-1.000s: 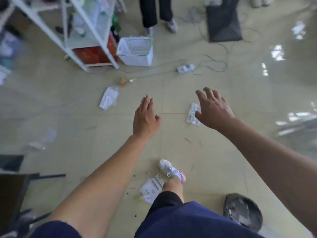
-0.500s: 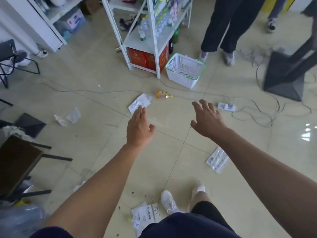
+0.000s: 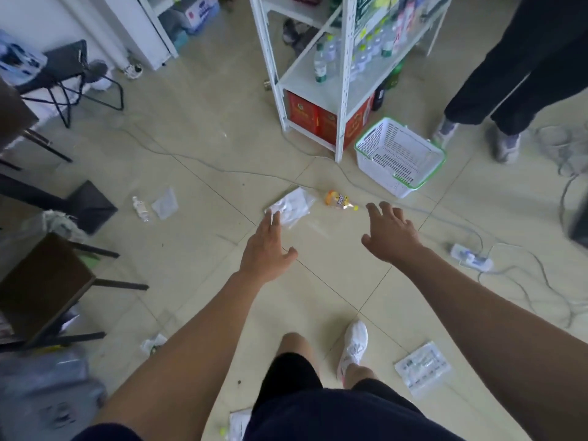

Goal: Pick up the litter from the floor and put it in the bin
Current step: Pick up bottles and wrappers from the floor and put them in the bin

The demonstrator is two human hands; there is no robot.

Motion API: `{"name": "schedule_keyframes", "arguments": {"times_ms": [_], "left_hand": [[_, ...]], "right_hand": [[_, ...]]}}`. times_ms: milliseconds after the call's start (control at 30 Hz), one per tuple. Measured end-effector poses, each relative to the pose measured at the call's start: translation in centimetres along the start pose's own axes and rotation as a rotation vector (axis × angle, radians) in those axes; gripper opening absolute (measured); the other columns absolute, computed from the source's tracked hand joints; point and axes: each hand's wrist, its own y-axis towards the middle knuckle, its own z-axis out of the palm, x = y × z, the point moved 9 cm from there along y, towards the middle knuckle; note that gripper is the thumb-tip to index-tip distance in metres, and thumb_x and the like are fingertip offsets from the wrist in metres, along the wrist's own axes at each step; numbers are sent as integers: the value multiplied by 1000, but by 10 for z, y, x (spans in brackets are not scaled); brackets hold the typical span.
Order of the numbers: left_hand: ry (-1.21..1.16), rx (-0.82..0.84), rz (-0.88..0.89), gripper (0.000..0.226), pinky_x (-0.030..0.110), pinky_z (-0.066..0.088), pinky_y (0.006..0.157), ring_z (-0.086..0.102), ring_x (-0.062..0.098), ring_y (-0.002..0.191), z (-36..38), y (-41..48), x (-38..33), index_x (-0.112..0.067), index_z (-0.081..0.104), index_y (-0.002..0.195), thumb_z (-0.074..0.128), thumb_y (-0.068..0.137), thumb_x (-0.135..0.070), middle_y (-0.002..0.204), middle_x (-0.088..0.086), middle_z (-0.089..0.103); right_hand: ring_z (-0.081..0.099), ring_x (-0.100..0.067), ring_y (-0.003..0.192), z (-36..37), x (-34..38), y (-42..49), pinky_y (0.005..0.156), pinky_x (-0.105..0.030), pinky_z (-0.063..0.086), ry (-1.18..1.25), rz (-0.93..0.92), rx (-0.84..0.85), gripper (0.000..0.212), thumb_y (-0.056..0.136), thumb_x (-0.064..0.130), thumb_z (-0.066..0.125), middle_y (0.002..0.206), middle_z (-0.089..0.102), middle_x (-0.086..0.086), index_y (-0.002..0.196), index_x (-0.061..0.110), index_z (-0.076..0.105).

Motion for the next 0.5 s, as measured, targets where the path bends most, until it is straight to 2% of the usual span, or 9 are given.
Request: {"name": "schedule_keyframes", "arguments": {"times_ms": [233, 333, 500], "left_hand": [[-63, 7, -67, 89, 41, 44, 104, 34, 28, 149, -17, 113, 34, -10, 17, 161, 63, 92, -43, 171, 9, 12], [-73, 58, -88, 89, 42, 42, 110, 29, 29, 152, -10, 170, 63, -9, 15, 162, 62, 94, -42, 172, 11, 8], [-108, 209, -95, 91, 37, 35, 116, 23, 26, 156, 22, 277, 118, -12, 10, 164, 59, 95, -46, 173, 11, 4]], "right_hand": [[37, -35, 139, -20, 31, 126, 104, -47, 42, -68, -42, 76, 70, 95, 33, 58, 154, 34, -12, 156, 19, 26], [37, -35, 139, -11, 44, 186, 104, -47, 41, -63, -1, 130, 70, 95, 31, 58, 154, 34, -11, 156, 19, 26], [39, -35, 139, 24, 44, 289, 105, -48, 44, -31, 144, 214, 74, 93, 35, 61, 154, 34, -10, 156, 21, 25]]}}
